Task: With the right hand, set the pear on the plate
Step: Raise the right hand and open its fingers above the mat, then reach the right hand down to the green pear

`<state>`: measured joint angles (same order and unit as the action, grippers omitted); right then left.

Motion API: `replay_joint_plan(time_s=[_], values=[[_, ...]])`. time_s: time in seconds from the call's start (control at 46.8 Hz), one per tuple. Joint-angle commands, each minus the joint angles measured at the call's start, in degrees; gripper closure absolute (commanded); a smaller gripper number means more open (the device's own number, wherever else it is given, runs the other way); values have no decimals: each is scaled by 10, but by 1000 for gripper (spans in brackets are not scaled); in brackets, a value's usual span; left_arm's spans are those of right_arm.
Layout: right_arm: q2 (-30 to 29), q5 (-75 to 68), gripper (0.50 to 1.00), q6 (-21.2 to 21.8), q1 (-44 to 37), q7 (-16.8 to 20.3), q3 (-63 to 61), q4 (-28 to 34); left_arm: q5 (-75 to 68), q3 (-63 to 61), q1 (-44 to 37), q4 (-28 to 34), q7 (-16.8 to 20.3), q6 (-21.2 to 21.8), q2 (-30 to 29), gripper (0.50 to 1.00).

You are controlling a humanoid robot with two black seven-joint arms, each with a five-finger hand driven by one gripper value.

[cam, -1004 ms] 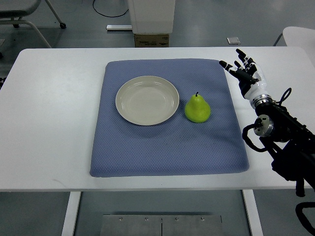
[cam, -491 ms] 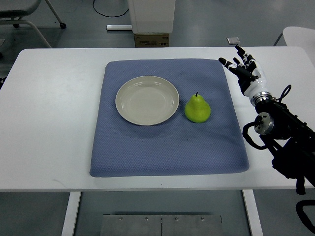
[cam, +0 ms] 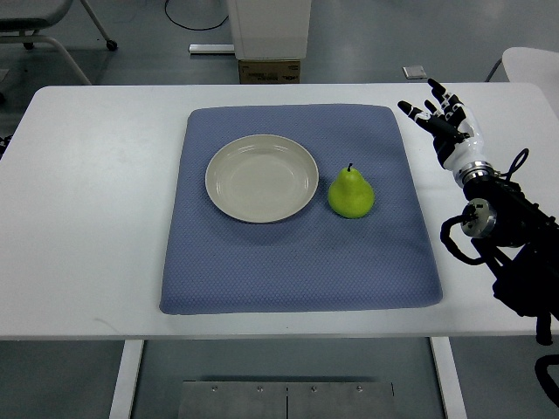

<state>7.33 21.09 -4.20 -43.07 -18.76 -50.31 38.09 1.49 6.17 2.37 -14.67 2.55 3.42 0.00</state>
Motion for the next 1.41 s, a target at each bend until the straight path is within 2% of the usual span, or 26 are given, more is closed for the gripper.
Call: replay_joint_plan(time_s=[0.0, 0.406, 0.619, 0.79, 0.94, 1.175, 1.388], values=[[8, 0, 500, 0, 1, -1, 6, 1, 0, 0, 0, 0, 1, 0, 0, 500], [37, 0, 500, 29, 3, -1, 10, 12, 0, 1, 0, 0, 0, 0, 0, 500], [60, 0, 500, 37, 3, -4, 35, 49, 0, 0, 0, 0, 0, 0, 0, 500], [92, 0, 500, 37, 3, -42, 86, 96, 0, 0, 0, 0, 0, 0, 0, 500], [110, 1, 500, 38, 2, -53, 116, 121, 0, 0, 0, 0, 0, 0, 0, 500], [124, 5, 500, 61, -3, -95, 167, 139, 0, 1, 0, 0, 0, 0, 0, 500], [124, 13, 500, 63, -20, -124, 214, 144, 1, 0, 0, 0, 0, 0, 0, 500]])
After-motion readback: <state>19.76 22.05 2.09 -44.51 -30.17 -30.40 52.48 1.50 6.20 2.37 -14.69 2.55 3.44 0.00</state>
